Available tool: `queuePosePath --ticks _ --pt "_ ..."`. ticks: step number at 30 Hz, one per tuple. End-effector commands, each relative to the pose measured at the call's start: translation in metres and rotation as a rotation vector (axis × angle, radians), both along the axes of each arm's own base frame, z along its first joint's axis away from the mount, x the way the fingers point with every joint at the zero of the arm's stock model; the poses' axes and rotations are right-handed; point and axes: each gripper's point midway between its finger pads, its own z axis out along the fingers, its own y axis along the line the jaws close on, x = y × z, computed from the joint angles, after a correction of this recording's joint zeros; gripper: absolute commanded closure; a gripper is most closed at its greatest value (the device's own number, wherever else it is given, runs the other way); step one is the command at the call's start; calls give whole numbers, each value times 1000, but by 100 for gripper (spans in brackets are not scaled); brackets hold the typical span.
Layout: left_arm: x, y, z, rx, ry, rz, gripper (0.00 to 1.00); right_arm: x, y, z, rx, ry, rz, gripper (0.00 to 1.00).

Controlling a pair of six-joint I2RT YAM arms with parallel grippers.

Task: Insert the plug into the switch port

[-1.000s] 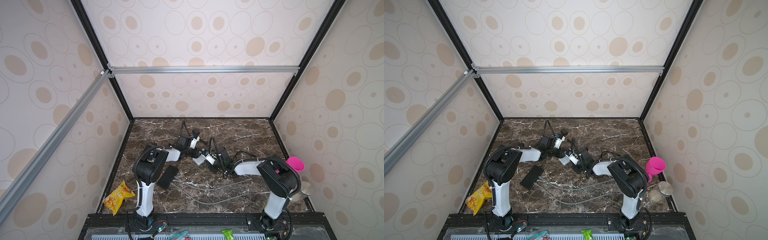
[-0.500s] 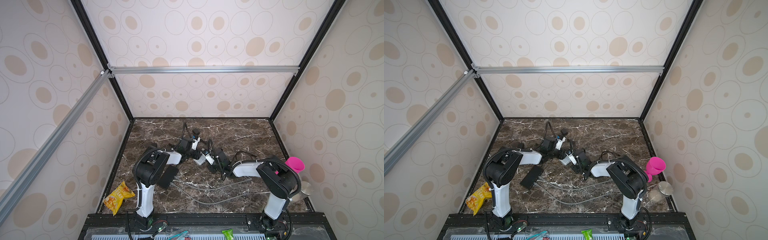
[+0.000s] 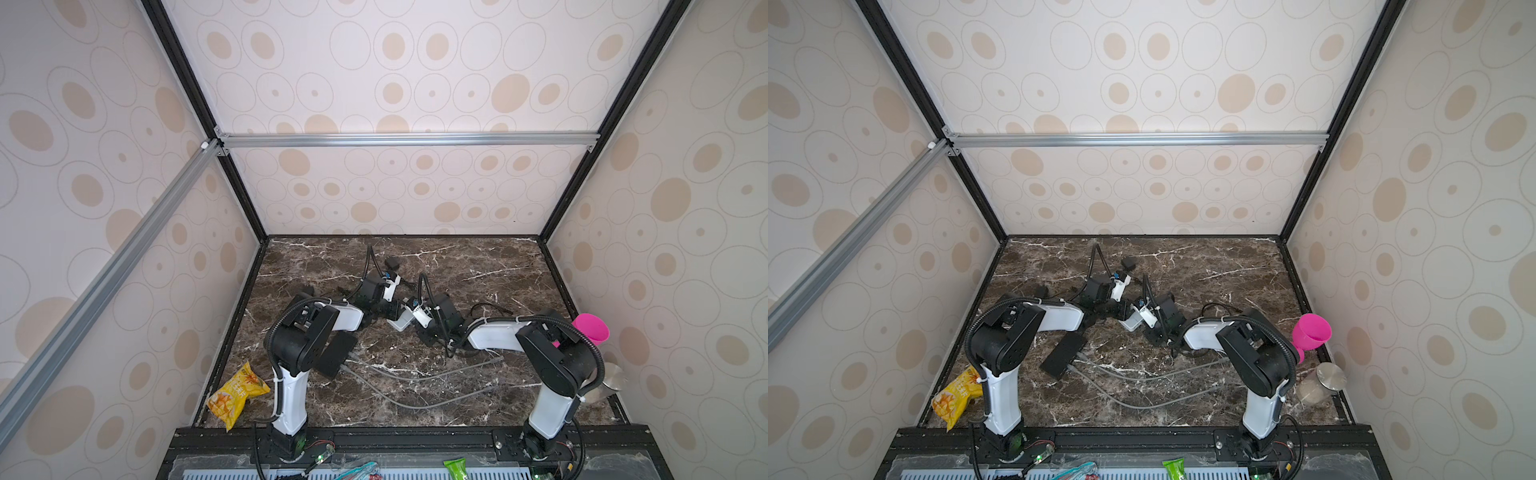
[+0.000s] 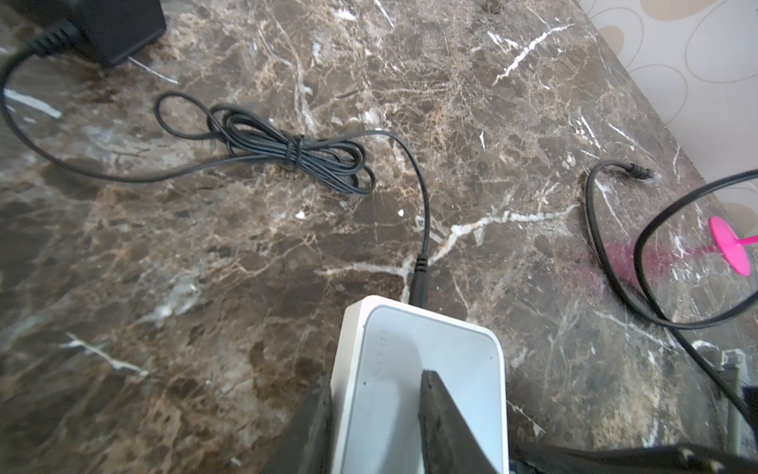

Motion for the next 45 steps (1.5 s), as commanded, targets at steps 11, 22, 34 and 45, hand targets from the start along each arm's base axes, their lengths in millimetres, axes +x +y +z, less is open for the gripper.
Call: queuePosePath --ticks 11,22,34,45 --pt "-188 -44 -63 7 576 -416 66 78 50 121 227 -384 -172 100" --pt "-173 -38 -59 26 535 -364 63 50 68 109 209 -377 -66 100" --pt "-62 -16 -16 -71 392 -160 51 7 23 64 80 -211 -86 100" --pt "12 66 139 -168 74 154 40 -15 -4 36 16 -84 -162 100"
